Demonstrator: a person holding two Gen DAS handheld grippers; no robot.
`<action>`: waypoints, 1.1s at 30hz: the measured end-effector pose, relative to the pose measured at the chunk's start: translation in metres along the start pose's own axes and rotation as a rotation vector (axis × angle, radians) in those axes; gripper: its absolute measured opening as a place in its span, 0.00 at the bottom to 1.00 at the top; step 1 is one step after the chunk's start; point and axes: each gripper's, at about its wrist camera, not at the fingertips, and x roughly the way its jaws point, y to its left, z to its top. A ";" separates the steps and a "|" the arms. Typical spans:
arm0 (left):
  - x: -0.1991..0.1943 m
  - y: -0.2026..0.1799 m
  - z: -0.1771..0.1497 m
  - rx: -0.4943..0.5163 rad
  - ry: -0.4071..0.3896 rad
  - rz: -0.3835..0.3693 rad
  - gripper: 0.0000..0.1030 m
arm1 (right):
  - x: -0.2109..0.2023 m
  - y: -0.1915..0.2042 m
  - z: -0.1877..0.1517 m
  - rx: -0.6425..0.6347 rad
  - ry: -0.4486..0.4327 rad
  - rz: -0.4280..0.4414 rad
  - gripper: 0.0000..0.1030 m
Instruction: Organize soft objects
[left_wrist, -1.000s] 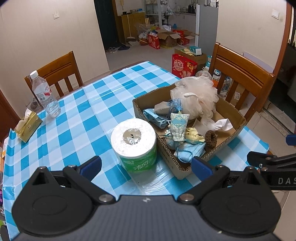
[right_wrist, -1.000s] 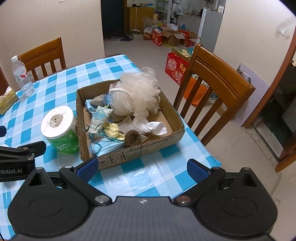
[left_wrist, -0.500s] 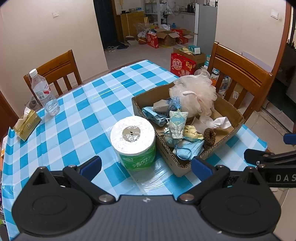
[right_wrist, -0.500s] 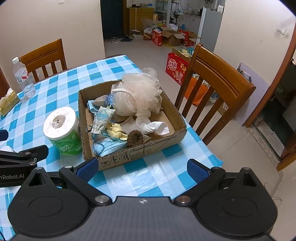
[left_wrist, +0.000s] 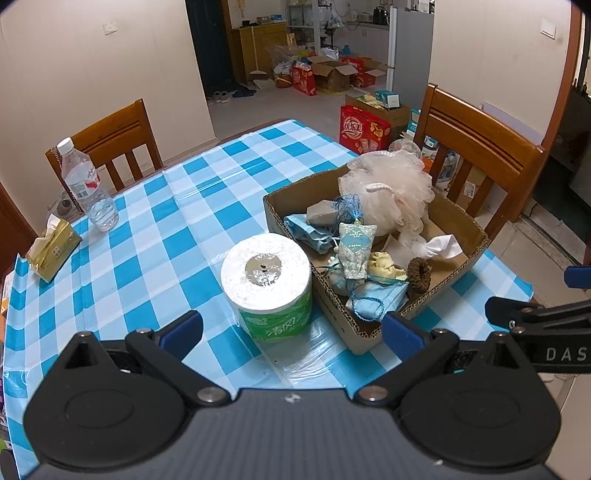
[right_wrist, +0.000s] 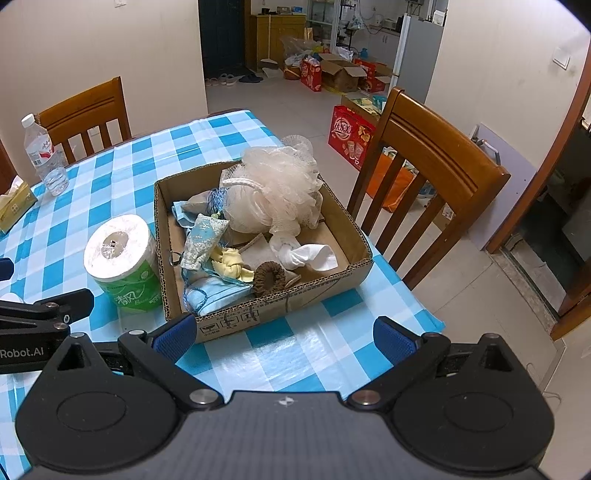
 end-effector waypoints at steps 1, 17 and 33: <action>0.000 0.000 0.000 -0.001 0.000 -0.001 0.99 | 0.000 0.000 0.000 0.000 0.000 0.000 1.00; 0.005 -0.001 0.002 -0.001 0.010 -0.002 0.99 | 0.004 0.003 0.003 0.000 0.004 0.001 1.00; 0.007 0.000 0.004 0.001 0.014 -0.003 0.99 | 0.006 0.003 0.004 0.003 0.009 0.001 1.00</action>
